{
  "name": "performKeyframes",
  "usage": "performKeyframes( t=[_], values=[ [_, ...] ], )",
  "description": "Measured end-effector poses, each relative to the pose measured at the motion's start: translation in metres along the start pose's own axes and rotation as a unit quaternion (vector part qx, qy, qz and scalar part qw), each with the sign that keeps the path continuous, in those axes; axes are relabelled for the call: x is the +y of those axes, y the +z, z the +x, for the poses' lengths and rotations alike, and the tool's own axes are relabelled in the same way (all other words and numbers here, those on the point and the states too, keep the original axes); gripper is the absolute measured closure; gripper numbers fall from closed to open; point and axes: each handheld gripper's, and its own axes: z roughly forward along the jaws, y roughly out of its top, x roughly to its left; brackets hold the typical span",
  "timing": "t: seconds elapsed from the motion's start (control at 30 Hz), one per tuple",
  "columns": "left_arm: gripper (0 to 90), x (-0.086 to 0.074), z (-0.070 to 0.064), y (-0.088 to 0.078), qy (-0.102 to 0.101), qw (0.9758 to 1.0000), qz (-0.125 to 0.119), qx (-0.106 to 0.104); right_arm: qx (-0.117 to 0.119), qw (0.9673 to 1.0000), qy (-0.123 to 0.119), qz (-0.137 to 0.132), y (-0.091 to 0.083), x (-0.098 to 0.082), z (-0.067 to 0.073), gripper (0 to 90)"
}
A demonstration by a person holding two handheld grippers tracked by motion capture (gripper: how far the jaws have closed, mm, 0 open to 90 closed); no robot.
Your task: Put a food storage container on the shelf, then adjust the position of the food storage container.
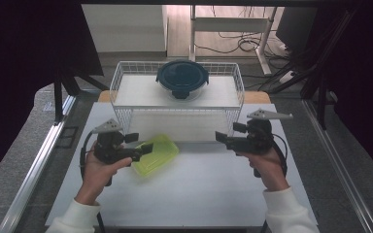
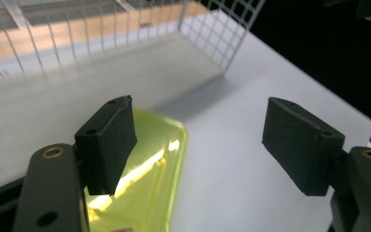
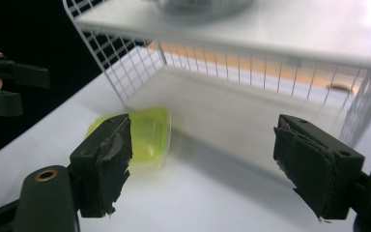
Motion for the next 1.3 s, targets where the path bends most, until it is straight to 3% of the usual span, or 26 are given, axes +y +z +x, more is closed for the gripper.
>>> performKeyframes(
  t=[0.13,0.23,0.33,0.37,0.47,0.67,0.8,0.93,1.3],
  values=[
    [26.5,-0.019,-0.006,0.005,0.004,0.9998,0.02,0.002,0.0,0.9999,0.01,0.007,-0.006,-0.029,-0.002,22.6],
    [26.3,-0.033,-0.007,0.008,0.006,0.9992,0.032,0.021,-0.008,0.9998,0.01,0.017,-0.007,-0.047,-0.004,23.1],
    [26.2,-0.049,-0.005,0.01,-0.012,0.9992,0.036,0.015,-0.02,0.9993,-0.001,0.033,-0.006,-0.061,-0.004,23.0],
    [26.1,-0.053,-0.005,0.011,-0.009,0.9986,0.048,0.019,-0.022,0.9991,-0.002,0.037,-0.005,-0.065,-0.004,23.0],
    [25.7,-0.062,-0.002,0.01,-0.011,0.9981,0.053,0.031,-0.012,0.9987,0.004,0.049,-0.003,-0.075,-0.006,23.0],
    [25.7,-0.068,0.004,0.01,-0.019,0.9975,0.054,0.042,-0.026,0.9973,-0.005,0.068,0.0,-0.083,-0.005,20.4],
    [25.8,-0.068,0.003,0.009,-0.017,0.9978,0.051,0.04,-0.02,0.9965,-0.011,0.08,0.004,-0.088,-0.002,20.1],
    [26.0,-0.068,0.004,0.009,-0.019,0.9985,0.045,0.025,-0.02,0.9964,-0.009,0.082,0.005,-0.089,-0.002,19.4],
    [25.0,-0.068,0.006,0.012,-0.016,0.9979,0.046,0.042,-0.017,0.9969,-0.004,0.077,0.002,-0.088,-0.004,19.2]
  ],
)
